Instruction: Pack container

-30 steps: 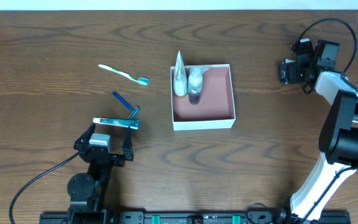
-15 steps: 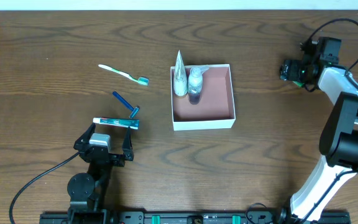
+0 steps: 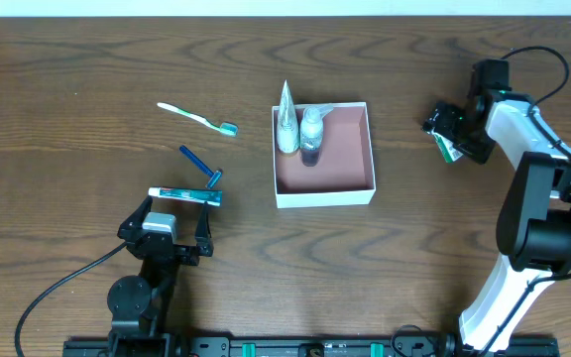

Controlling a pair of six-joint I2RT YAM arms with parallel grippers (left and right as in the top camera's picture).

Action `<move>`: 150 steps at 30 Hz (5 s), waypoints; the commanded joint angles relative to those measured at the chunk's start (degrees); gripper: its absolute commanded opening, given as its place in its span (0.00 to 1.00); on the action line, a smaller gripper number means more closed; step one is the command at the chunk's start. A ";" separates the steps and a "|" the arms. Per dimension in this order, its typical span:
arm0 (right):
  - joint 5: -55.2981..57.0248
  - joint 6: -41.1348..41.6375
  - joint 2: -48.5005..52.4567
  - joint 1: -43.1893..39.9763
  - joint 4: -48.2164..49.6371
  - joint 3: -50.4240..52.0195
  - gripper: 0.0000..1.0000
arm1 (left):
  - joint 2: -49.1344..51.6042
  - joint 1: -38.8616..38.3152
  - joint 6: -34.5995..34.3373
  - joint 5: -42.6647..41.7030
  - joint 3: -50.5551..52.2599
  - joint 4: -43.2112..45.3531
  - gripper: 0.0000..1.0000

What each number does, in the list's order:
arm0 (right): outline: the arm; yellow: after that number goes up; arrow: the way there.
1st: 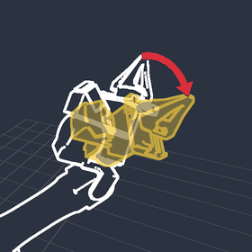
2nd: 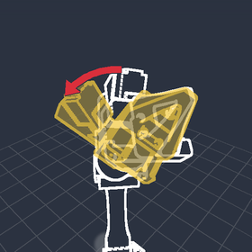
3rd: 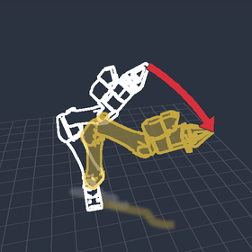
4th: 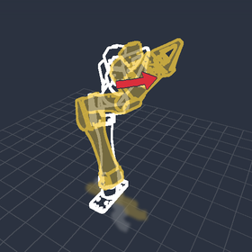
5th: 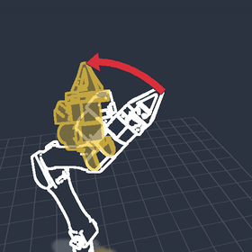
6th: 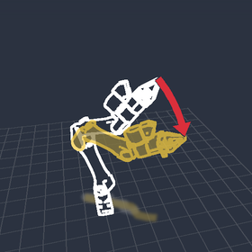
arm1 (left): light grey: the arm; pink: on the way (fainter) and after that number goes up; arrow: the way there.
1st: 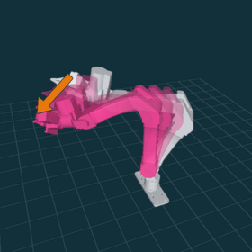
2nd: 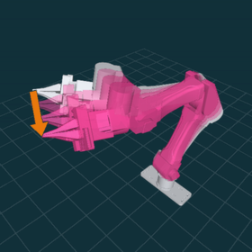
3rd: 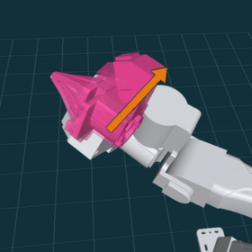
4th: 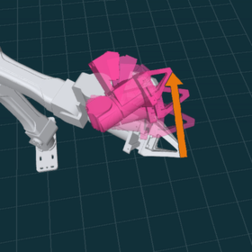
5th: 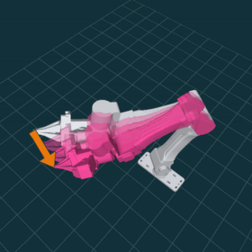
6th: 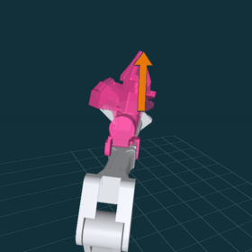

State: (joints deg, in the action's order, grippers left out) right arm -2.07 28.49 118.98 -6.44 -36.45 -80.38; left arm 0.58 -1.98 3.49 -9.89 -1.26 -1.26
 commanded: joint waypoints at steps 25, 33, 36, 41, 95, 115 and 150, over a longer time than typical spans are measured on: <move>0.11 -11.17 4.72 0.28 5.29 1.40 0.88 | -0.28 -0.07 0.79 -0.39 1.03 -1.92 0.98; -4.44 -9.86 3.34 0.28 1.49 1.36 0.73 | -0.28 -0.07 0.79 -0.39 1.03 -1.92 0.98; -5.51 -9.25 2.56 0.28 1.40 1.29 0.66 | -0.28 -0.07 0.79 -0.39 1.03 -1.92 0.98; -7.06 -9.27 0.42 0.28 1.29 0.28 0.39 | -0.28 -0.07 0.81 -0.39 1.03 -1.92 0.98; -15.98 17.05 -18.99 23.47 -0.20 -0.42 0.33 | -0.28 -0.07 0.79 -0.39 1.03 -1.92 0.98; -22.56 -3.37 -19.02 25.79 -8.41 -0.42 0.33 | -0.28 -0.07 0.79 -0.39 1.03 -1.92 0.98; -0.33 -27.08 -18.47 38.34 -14.19 -0.35 0.40 | -0.28 -0.07 0.81 -0.39 1.03 -1.92 0.98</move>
State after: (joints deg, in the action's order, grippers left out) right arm -4.01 5.10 101.06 31.42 -50.54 -81.01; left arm 0.58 -1.98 3.49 -9.89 -1.26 -1.26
